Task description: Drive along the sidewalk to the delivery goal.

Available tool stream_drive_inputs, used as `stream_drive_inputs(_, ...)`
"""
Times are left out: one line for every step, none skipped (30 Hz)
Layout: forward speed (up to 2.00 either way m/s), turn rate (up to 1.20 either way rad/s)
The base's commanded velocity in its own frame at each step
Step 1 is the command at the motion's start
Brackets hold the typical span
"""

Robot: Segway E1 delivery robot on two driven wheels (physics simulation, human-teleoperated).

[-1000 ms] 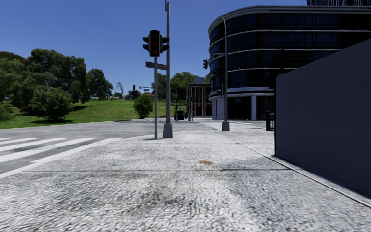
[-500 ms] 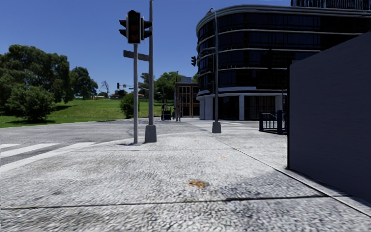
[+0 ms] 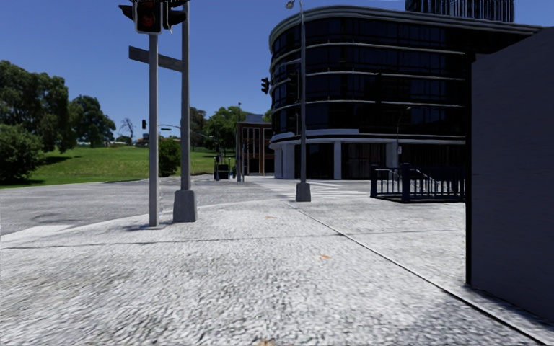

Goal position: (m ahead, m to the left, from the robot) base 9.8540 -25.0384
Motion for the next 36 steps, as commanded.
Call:
stream_drive_inputs(2.0, -0.33)
stream_drive_inputs(2.0, -0.33)
stream_drive_inputs(2.0, -0.33)
stream_drive_inputs(2.0, -0.33)
stream_drive_inputs(1.95, -0.33)
stream_drive_inputs(1.86, -0.33)
stream_drive_inputs(1.84, -0.34)
stream_drive_inputs(1.84, -0.34)
stream_drive_inputs(1.83, -0.37)
stream_drive_inputs(1.83, -0.41)
stream_drive_inputs(1.83, -0.42)
stream_drive_inputs(1.83, -0.42)
stream_drive_inputs(1.83, -0.43)
stream_drive_inputs(1.82, -0.44)
stream_drive_inputs(1.82, -0.44)
stream_drive_inputs(1.82, -0.44)
stream_drive_inputs(1.82, -0.45)
stream_drive_inputs(1.82, -0.48)
stream_drive_inputs(1.82, -0.48)
stream_drive_inputs(1.82, -0.6)
stream_drive_inputs(1.82, -0.76)
stream_drive_inputs(1.82, -0.79)
stream_drive_inputs(1.82, -0.79)
stream_drive_inputs(1.82, -0.8)
stream_drive_inputs(1.82, -0.81)
stream_drive_inputs(1.82, -0.81)
stream_drive_inputs(1.82, -0.81)
stream_drive_inputs(1.82, -0.81)
stream_drive_inputs(1.82, -0.81)
stream_drive_inputs(1.82, -0.81)
stream_drive_inputs(1.82, -0.81)
stream_drive_inputs(1.82, -0.81)
stream_drive_inputs(1.82, -0.81)
stream_drive_inputs(1.82, -0.81)
stream_drive_inputs(1.82, -0.81)
stream_drive_inputs(1.82, -0.81)
